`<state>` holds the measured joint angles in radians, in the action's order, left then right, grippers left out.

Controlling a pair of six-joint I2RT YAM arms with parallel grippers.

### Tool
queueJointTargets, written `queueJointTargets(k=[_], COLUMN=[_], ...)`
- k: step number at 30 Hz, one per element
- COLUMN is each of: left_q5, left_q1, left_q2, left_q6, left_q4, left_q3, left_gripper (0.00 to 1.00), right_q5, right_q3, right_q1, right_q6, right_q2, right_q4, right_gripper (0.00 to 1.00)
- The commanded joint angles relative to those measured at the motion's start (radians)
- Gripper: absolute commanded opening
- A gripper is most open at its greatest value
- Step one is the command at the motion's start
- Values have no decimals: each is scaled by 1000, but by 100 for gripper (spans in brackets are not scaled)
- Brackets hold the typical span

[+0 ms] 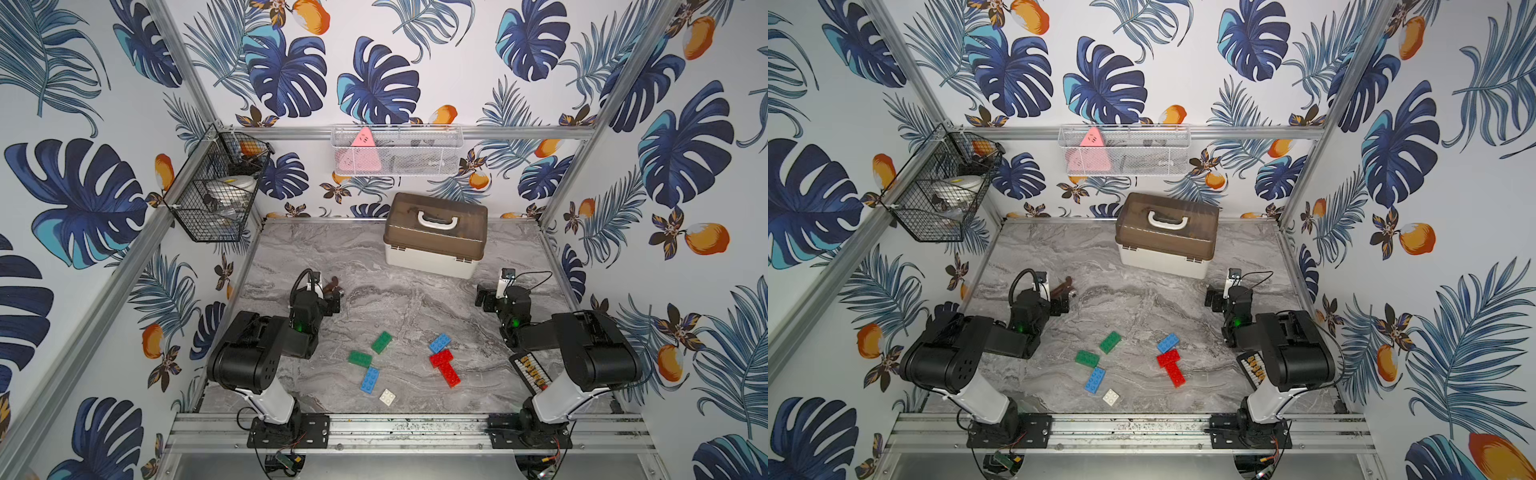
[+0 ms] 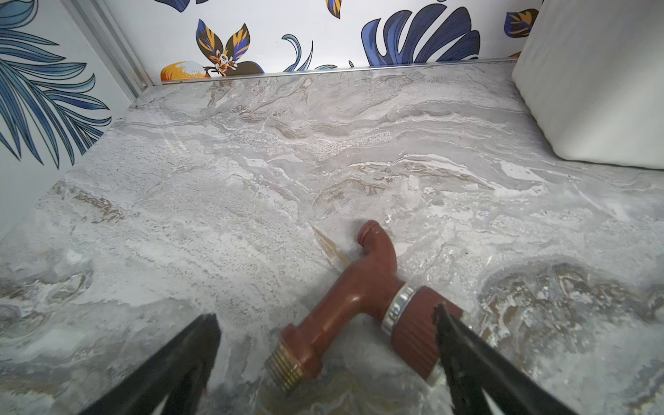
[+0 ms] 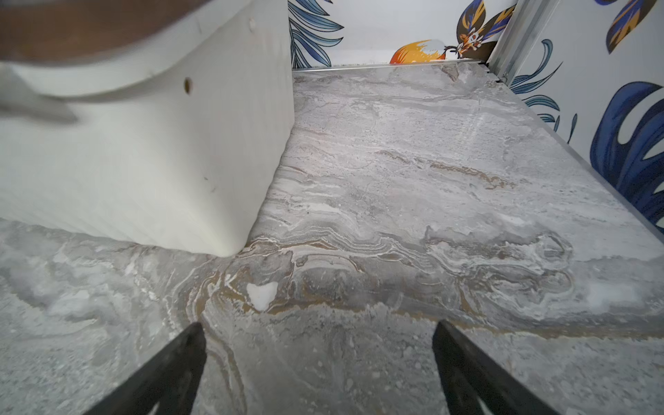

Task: Assemble a small pinwheel with lego
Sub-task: Move the lego brick at the center of the board.

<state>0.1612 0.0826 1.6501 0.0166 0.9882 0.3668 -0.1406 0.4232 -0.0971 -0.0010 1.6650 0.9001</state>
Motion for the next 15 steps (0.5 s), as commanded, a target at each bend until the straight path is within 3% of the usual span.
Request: queueJointTargets(k=[1,15], left_q5=[27,14], left_q1=[9,-7], left_q2=[-1,0], left_q6=[-19,-5], left_q4=[49,32], left_q3=[-5,3], left_gripper=[99,99], right_q5=[4,8], right_q3=[4,5], right_q1=[-1,0], right_q6=[-5,-5], right_q2=[0,1], right_q4=[20,15], right_gripper=[100,100])
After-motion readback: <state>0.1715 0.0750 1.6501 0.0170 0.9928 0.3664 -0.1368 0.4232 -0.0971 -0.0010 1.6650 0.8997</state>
